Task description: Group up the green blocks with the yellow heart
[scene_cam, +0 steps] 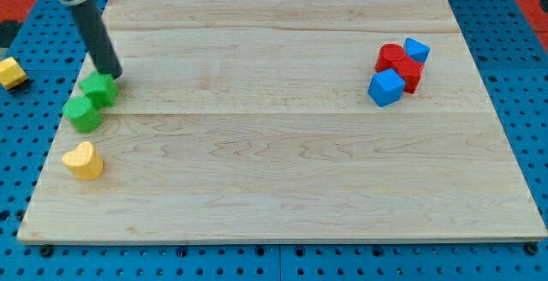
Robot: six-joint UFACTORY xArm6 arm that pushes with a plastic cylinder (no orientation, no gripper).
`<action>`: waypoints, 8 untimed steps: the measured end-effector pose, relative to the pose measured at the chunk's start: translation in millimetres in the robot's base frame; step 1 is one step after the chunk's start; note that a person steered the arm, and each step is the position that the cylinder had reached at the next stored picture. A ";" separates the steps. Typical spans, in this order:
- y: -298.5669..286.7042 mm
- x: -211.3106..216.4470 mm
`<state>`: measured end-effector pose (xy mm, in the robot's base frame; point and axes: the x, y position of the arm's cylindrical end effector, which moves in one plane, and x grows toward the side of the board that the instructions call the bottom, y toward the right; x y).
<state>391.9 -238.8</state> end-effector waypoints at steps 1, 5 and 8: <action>43.0 6.0; -6.7 72.7; -48.0 -11.9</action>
